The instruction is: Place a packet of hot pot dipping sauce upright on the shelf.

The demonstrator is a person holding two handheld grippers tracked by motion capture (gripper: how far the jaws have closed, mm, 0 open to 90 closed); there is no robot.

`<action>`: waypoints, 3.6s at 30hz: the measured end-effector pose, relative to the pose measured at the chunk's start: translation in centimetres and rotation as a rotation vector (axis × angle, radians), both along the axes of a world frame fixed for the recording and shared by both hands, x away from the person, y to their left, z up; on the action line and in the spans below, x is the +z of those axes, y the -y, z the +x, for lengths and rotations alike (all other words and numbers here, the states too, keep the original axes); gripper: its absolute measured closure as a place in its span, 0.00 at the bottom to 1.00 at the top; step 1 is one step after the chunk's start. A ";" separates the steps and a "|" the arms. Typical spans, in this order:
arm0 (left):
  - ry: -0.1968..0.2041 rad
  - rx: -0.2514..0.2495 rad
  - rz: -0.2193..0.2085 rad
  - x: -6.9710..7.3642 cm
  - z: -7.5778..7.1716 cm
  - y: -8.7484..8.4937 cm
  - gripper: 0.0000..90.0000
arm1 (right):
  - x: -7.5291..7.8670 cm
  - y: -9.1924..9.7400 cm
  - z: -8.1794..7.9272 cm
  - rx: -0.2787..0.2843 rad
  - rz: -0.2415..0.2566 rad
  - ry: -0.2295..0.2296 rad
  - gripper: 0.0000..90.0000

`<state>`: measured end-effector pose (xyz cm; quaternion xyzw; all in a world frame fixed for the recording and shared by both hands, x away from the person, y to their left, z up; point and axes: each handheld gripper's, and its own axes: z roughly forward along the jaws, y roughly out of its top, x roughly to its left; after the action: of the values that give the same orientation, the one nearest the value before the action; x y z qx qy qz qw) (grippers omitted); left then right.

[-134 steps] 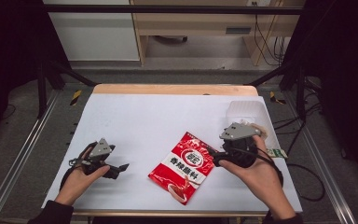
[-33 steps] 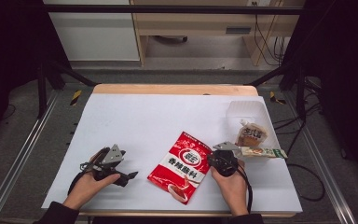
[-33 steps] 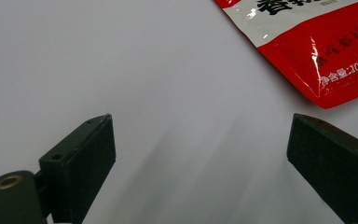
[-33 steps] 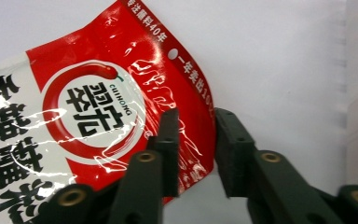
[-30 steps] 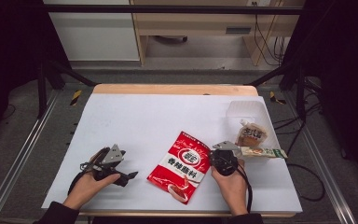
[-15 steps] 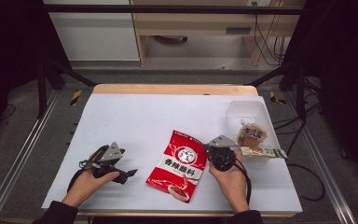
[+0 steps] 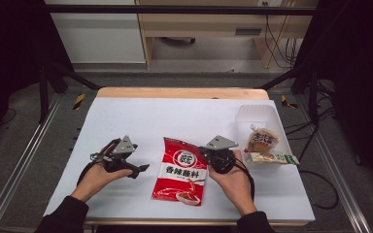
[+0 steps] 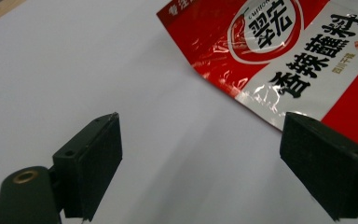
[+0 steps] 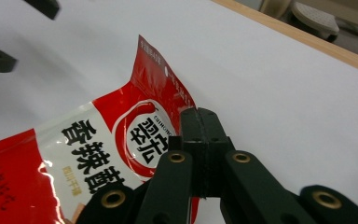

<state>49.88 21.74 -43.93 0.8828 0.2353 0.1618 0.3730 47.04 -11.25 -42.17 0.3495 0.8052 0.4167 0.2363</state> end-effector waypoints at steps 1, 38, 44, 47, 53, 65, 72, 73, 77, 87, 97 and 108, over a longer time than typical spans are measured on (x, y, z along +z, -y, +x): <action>0.002 -0.003 0.001 0.1 0.2 0.2 0.14 | 0.1 -0.3 0.0 0.010 0.001 0.001 1.00; 0.011 -0.090 0.036 -0.6 4.6 3.9 0.68 | 1.7 -2.7 -1.3 0.188 -0.012 0.032 1.00; -0.002 -0.088 0.083 -0.4 4.4 4.2 0.89 | 1.6 -2.5 -1.1 0.187 -0.017 0.023 1.00; -0.021 -0.079 0.070 -0.2 4.4 4.1 0.97 | 1.7 -2.4 -1.0 0.185 -0.025 0.022 1.00; -0.004 -0.073 0.036 1.2 3.7 3.5 1.00 | 1.9 -1.8 -0.5 0.183 -0.036 -0.003 1.00; -0.005 -0.079 0.038 1.6 3.7 3.5 1.00 | 2.1 -1.4 -0.5 0.209 -0.068 -0.009 1.00; 0.053 -0.074 0.037 1.1 4.0 3.8 0.64 | 2.5 -1.5 -0.8 0.224 -0.054 -0.002 1.00; 0.048 -0.078 0.041 1.0 4.1 3.8 0.61 | 2.5 -1.6 -0.9 0.225 -0.054 -0.002 1.00; 0.031 -0.094 0.052 0.3 4.3 4.1 0.51 | 2.7 -1.7 -1.0 0.236 -0.043 0.000 1.00; 0.012 -0.141 0.062 -0.4 4.7 4.9 0.61 | 2.9 -2.0 -1.0 0.250 -0.044 -0.010 1.00; 0.006 -0.119 0.092 -0.7 4.7 5.4 0.94 | 1.8 -1.0 -0.8 0.226 -0.038 -0.035 1.00; 0.045 -0.129 0.119 0.2 3.6 5.9 1.00 | 1.8 0.0 -0.5 0.200 -0.038 -0.050 1.00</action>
<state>53.45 15.88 -43.69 0.9129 0.1593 0.1711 0.3347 46.49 -11.26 -40.37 0.2729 0.8495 0.4139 0.1802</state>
